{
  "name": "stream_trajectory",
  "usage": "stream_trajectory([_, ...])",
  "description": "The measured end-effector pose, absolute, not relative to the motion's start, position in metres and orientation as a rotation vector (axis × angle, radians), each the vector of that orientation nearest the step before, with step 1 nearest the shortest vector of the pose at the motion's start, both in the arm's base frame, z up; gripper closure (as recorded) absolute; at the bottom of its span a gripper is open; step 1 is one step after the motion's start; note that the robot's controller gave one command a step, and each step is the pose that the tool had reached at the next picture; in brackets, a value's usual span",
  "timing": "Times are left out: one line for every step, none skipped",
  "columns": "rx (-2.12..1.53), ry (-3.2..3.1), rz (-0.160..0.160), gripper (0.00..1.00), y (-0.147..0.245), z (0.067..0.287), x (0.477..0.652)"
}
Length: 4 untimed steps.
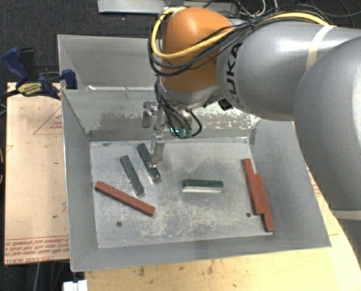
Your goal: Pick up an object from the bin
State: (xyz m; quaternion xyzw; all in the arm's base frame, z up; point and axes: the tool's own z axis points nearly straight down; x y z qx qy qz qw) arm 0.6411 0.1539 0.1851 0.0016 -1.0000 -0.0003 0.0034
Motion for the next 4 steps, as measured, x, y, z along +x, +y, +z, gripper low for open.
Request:
stream_trajectory([0.001,-3.143,-0.002,0.00,0.153,0.190,0.643])
stream_trajectory([0.140,-3.142,-0.003,0.00,0.191,0.104,0.585])
stream_trajectory([0.060,-3.136,0.000,0.00,0.200,0.095,0.573])
stream_trajectory([0.013,-3.142,-0.003,0.00,0.225,0.103,0.560])
